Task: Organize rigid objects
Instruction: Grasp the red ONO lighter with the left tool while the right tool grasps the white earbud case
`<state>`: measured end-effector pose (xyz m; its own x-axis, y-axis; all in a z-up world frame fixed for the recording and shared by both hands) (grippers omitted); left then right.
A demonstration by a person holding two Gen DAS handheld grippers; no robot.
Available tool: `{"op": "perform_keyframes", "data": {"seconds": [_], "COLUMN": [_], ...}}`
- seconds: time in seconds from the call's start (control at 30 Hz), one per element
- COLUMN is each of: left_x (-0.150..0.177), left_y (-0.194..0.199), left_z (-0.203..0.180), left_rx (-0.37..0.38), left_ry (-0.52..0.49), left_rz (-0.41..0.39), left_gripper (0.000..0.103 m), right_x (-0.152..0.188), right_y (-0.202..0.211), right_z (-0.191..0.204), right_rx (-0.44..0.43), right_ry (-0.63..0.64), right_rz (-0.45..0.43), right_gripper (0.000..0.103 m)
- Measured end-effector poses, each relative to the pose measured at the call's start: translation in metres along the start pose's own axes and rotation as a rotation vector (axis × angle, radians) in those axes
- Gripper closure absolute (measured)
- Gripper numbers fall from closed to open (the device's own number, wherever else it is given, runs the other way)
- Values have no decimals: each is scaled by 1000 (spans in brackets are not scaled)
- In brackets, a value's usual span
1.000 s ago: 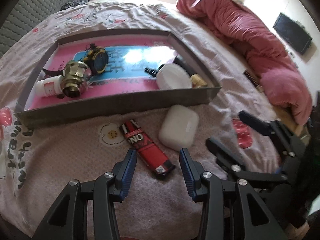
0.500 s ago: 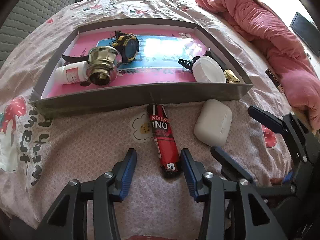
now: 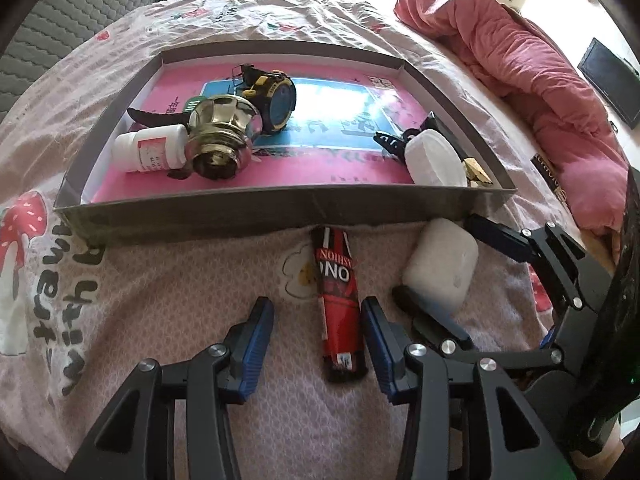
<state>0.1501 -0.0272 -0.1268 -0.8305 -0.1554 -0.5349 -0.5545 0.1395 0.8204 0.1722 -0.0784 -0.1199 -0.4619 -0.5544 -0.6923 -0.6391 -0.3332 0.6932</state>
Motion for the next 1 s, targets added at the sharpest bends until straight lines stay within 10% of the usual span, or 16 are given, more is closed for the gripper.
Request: {"op": "perform_keyframes", "data": {"seconds": [0.57,0.73,1.0], "left_x": [-10,-10,-10], "left_y": [-17,-15,-4], "left_z": [-7,-6,7], "left_rx": [-99,-91,-10], "left_ry": [-72,-92,-32], "left_rz": [-9,-23,-32], "left_gripper": [61,81,81], "right_x": [5,3,0], "right_y": [-5,-2,7], "right_z": [0,0,-4], "right_rx": [-21,-27,-49], "right_ry": [-47,-64,-115], "right_rz": [31,38,37], "right_gripper": [38,38,38]}}
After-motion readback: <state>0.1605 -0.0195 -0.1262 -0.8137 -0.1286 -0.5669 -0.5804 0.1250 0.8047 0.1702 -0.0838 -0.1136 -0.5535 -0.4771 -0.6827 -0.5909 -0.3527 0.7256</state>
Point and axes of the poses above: each gripper's, at about its wrist camera, not at the fingertips, and y roughly against the way its jaws point, z to its left, x to its underside, the point moved 8 cm from there along -y, roughly the way its jaws point, and after that the axes turned 7 degrees about -z, right-handed, at the moved point
